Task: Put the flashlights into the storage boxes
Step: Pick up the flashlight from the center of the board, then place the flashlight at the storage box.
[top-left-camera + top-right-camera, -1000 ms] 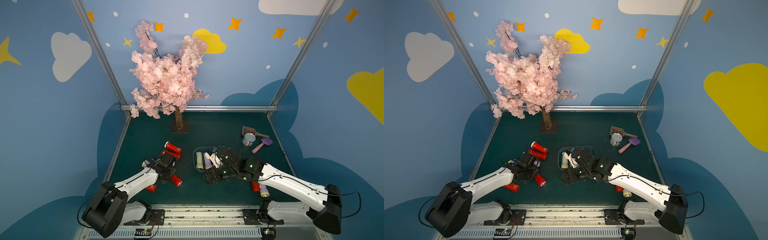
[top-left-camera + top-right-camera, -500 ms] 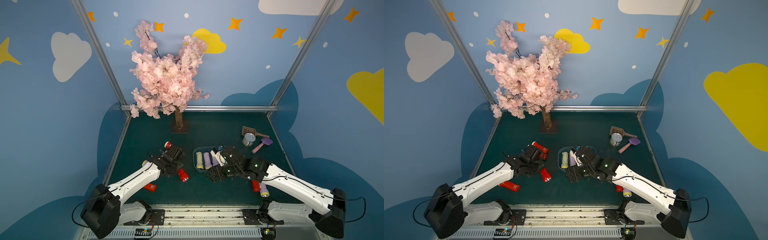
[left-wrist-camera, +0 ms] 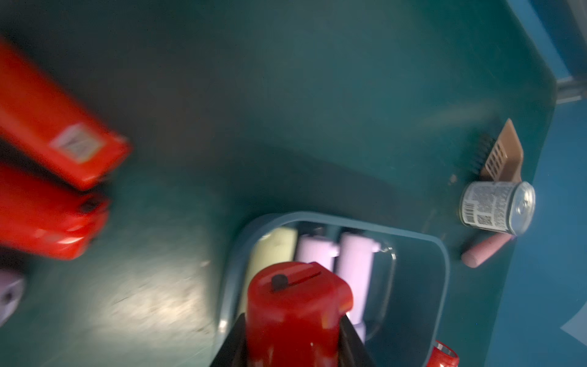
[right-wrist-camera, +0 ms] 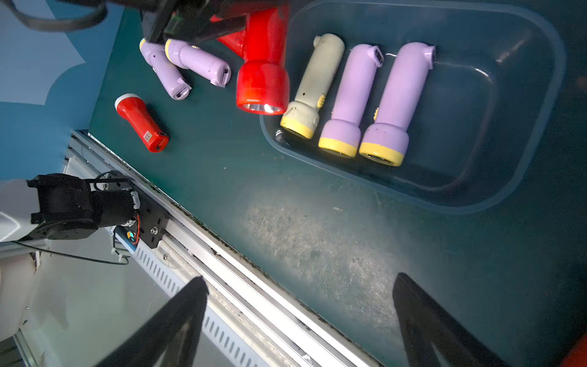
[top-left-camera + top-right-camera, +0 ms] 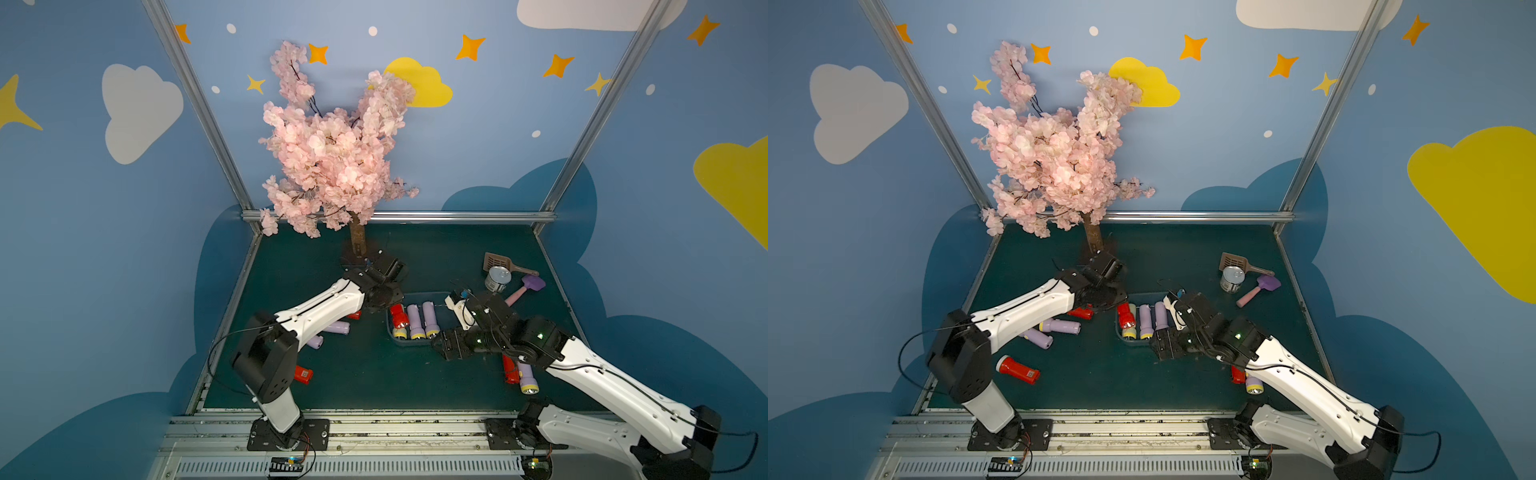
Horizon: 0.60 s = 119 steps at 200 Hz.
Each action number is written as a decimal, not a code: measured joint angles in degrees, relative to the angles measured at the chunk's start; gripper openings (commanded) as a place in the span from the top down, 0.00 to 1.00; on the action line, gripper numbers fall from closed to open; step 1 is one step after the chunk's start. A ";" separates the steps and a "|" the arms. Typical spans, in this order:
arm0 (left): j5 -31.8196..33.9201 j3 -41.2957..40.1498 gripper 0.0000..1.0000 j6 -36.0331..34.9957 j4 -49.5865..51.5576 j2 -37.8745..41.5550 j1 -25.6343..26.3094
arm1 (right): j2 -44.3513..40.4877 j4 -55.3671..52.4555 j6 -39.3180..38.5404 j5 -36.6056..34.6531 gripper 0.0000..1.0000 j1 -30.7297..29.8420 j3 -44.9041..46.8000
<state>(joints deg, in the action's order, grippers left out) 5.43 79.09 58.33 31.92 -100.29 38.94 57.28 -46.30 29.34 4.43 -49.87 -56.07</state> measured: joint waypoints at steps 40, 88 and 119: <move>-2.80 15.93 0.76 -3.41 1.18 -13.03 2.36 | -3.02 -2.97 0.00 -1.16 0.09 1.86 0.07; -5.75 31.85 0.76 -5.90 3.96 -26.16 5.73 | -5.38 -5.64 0.17 -2.08 0.08 3.69 0.50; -7.23 36.57 0.77 -6.56 5.62 -30.60 7.52 | -6.62 -7.21 0.22 -2.25 0.09 4.50 1.01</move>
<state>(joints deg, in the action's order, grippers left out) -1.80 115.66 51.77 37.54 -130.89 46.46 50.65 -53.52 29.56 2.17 -45.36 -55.07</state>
